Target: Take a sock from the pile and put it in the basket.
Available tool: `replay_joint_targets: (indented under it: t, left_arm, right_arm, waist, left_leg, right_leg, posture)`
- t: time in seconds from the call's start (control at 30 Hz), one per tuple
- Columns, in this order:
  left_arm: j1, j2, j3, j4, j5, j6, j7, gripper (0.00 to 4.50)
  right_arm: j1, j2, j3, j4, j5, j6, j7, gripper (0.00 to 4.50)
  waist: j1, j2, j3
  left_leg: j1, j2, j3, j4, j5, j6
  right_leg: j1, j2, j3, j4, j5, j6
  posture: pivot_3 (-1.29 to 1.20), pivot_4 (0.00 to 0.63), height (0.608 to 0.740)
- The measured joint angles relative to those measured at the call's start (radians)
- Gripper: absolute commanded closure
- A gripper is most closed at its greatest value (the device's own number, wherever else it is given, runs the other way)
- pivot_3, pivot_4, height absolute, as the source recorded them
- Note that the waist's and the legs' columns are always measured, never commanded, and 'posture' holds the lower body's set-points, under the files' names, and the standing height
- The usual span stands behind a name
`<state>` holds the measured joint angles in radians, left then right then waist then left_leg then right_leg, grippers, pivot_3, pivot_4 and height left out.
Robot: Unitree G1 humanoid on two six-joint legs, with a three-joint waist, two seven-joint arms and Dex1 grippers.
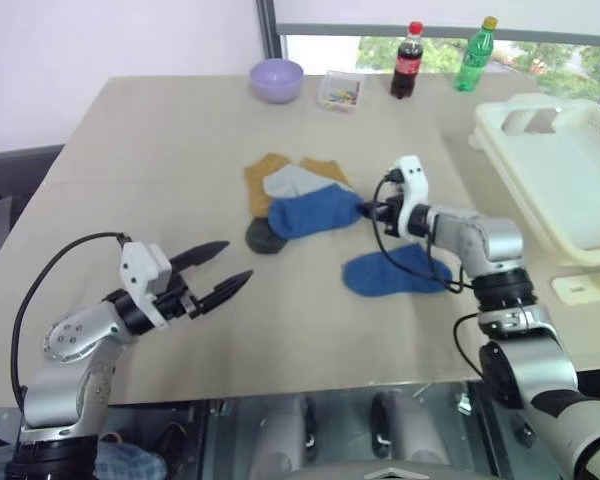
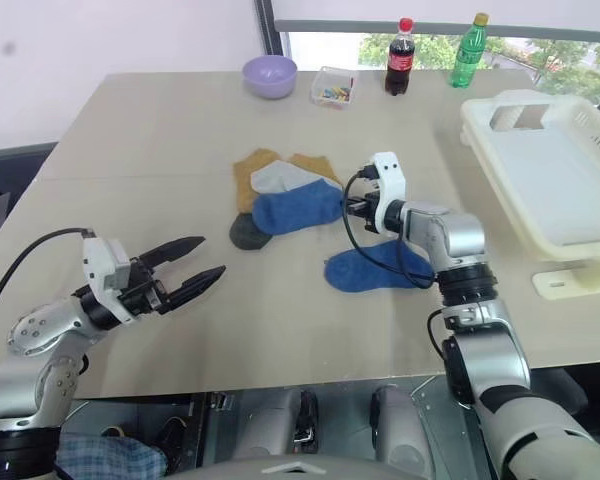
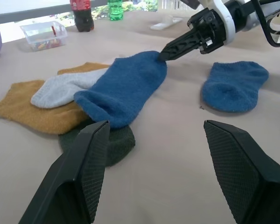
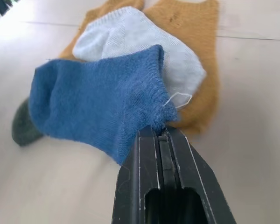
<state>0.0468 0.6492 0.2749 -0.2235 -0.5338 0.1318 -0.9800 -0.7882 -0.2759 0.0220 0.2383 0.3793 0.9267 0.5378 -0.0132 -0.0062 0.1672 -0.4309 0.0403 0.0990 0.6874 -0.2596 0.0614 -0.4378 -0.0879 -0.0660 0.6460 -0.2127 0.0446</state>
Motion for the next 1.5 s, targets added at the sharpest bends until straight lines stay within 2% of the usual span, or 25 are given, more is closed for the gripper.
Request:
replay_joint_targets:
  t: [0.13, 0.37, 0.47, 0.6, 0.8, 1.2, 1.3, 1.43, 1.47, 1.5]
  left_arm:
    - [-0.018, -0.036, -0.068, -0.003, 0.001, 0.017, 0.009, 1.05]
    - [-0.116, -0.191, -0.225, -0.032, 0.025, 0.09, 0.141, 1.05]
    - [-0.196, -0.304, -0.278, -0.026, 0.042, 0.215, 0.29, 1.05]
    - [-0.286, -0.388, -0.382, 0.022, 0.106, 0.39, 0.454, 1.05]
    - [-0.402, -0.434, -0.383, 0.14, 0.152, 0.475, 0.552, 1.05]
    - [-0.552, -0.471, -0.344, 0.288, 0.149, 0.538, 0.547, 1.05]
    - [-0.555, -0.48, -0.334, 0.3, 0.145, 0.541, 0.535, 1.84]
    - [-0.559, -0.492, -0.323, 0.335, 0.146, 0.54, 0.522, 3.85]
    - [-0.559, -0.493, -0.323, 0.335, 0.146, 0.54, 0.521, 3.85]
    - [-0.561, -0.5, -0.323, 0.337, 0.146, 0.54, 0.519, 4.45]
  right_arm:
    - [0.044, -0.075, -0.003, -0.103, 0.006, 0.089, -0.002, 4.48]
    - [0.12, -0.237, -0.078, -0.275, 0.053, 0.254, 0.0, 4.48]
    - [0.163, -0.294, -0.091, -0.297, 0.061, 0.275, 0.001, 4.48]
    - [0.184, -0.31, -0.094, -0.298, 0.059, 0.269, -0.005, 4.48]
    - [0.192, -0.293, -0.1, -0.303, 0.06, 0.267, -0.031, 4.48]
    - [0.217, -0.288, -0.099, -0.319, 0.061, 0.262, -0.045, 4.48]
    - [0.225, -0.288, -0.1, -0.338, 0.062, 0.262, -0.047, 4.5]
    - [0.238, -0.283, -0.1, -0.342, 0.062, 0.262, -0.055, 4.5]
    - [0.238, -0.282, -0.1, -0.342, 0.062, 0.262, -0.056, 4.5]
    - [0.238, -0.28, -0.1, -0.343, 0.062, 0.262, -0.058, 4.5]
  waist:
    - [0.0, 0.0, 0.0]
    - [0.001, -0.001, 0.0]
    - [0.003, 0.0, -0.001]
    - [-0.001, 0.0, -0.001]
    - [0.003, -0.001, -0.001]
    - [0.009, -0.001, -0.001]
    - [0.009, -0.001, -0.001]
    - [0.009, -0.001, -0.001]
    - [0.009, -0.001, -0.001]
    - [0.009, -0.001, -0.001]
  left_leg:
    - [0.0, 0.0, 0.0, 0.0, 0.0, 0.0]
    - [0.001, -0.001, 0.0, 0.0, 0.0, 0.0]
    - [0.001, -0.002, -0.001, 0.0, 0.0, 0.0]
    - [0.001, -0.003, -0.001, 0.001, 0.0, 0.001]
    - [0.001, -0.002, -0.002, 0.001, 0.0, 0.0]
    - [0.001, -0.003, -0.001, 0.001, 0.0, 0.0]
    - [0.001, -0.003, -0.001, 0.001, 0.0, 0.0]
    - [0.001, -0.003, -0.001, 0.001, 0.0, 0.0]
    - [0.001, -0.003, -0.001, 0.001, 0.0, 0.0]
    - [0.001, -0.003, -0.001, 0.001, 0.0, 0.0]
  right_leg:
    - [0.0, 0.0, 0.0, 0.0, 0.0, 0.0]
    - [0.0, 0.001, 0.0, 0.0, 0.0, 0.0]
    - [0.001, 0.001, 0.0, 0.0, 0.0, 0.0]
    - [0.001, 0.002, 0.001, 0.0, 0.0, 0.001]
    - [0.001, 0.002, 0.001, 0.0, 0.0, 0.001]
    - [0.002, 0.002, 0.001, -0.001, 0.0, 0.001]
    - [0.002, 0.002, 0.001, -0.001, 0.0, 0.001]
    - [0.002, 0.002, 0.001, -0.001, 0.0, 0.001]
    - [0.002, 0.002, 0.001, -0.001, 0.0, 0.001]
    - [0.002, 0.002, 0.001, -0.001, 0.0, 0.001]
  posture:
    - [0.0, 0.15, 0.733]
    - [0.0, 0.15, 0.733]
    - [0.0, 0.15, 0.733]
    - [0.0, 0.15, 0.733]
    - [0.0, 0.15, 0.733]
    - [0.0, 0.15, 0.733]
    - [0.0, 0.15, 0.733]
    - [0.0, 0.15, 0.733]
    - [0.0, 0.15, 0.733]
    - [0.0, 0.15, 0.733]
